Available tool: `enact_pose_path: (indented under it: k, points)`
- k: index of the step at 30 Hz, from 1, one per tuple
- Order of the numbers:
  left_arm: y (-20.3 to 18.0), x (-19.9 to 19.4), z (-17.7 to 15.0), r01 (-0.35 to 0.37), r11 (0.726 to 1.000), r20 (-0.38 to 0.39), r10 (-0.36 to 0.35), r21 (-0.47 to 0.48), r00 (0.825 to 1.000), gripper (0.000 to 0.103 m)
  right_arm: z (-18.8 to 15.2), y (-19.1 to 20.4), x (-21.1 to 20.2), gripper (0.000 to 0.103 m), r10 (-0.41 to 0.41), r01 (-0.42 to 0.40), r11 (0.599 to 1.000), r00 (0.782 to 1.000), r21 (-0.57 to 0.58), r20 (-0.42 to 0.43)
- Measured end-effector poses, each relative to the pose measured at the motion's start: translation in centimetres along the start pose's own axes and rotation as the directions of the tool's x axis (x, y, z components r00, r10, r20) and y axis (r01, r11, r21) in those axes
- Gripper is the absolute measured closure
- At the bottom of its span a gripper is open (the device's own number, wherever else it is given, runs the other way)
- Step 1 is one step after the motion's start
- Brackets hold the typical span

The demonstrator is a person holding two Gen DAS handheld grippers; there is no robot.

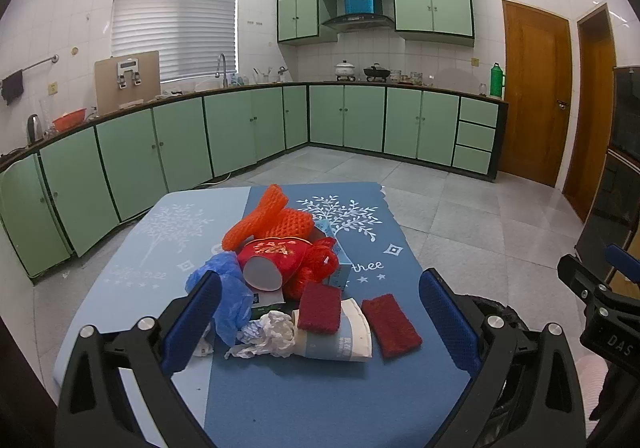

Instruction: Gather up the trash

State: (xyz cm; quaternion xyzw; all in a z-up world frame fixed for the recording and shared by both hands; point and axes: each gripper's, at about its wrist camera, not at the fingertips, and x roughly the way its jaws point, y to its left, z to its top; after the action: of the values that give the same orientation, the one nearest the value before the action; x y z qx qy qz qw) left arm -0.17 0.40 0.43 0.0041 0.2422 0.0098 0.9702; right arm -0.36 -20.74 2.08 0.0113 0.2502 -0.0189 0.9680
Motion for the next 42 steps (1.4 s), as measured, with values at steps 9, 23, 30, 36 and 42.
enact_pose_path:
  k: [9,23,30,36,42]
  points:
    - [0.31,-0.23,0.17,-0.002,1.000,0.002,0.002,-0.003,1.000,0.006,-0.21,0.07,-0.12,0.005,0.001,-0.001,1.000,1.000,-0.001,0.000]
    - [0.03,-0.10,0.02,-0.002,1.000,-0.001,0.002,0.001,1.000,0.006,-0.30,-0.16,-0.01,0.005,-0.001,0.001,1.000,1.000,0.005,-0.004]
    - [-0.06,0.15,-0.11,-0.004,1.000,-0.001,0.004,0.001,1.000,0.006,-0.28,-0.30,0.20,0.005,-0.003,0.003,1.000,1.000,0.012,-0.011]
    - [-0.14,0.28,-0.18,-0.005,1.000,-0.004,0.005,0.003,1.000,0.006,-0.38,-0.44,0.28,0.005,-0.004,0.004,1.000,1.000,0.018,-0.016]
    - [-0.22,0.36,-0.20,-0.006,1.000,-0.005,0.006,0.004,1.000,0.006,-0.39,-0.50,0.30,0.005,-0.004,0.004,1.000,1.000,0.020,-0.017]
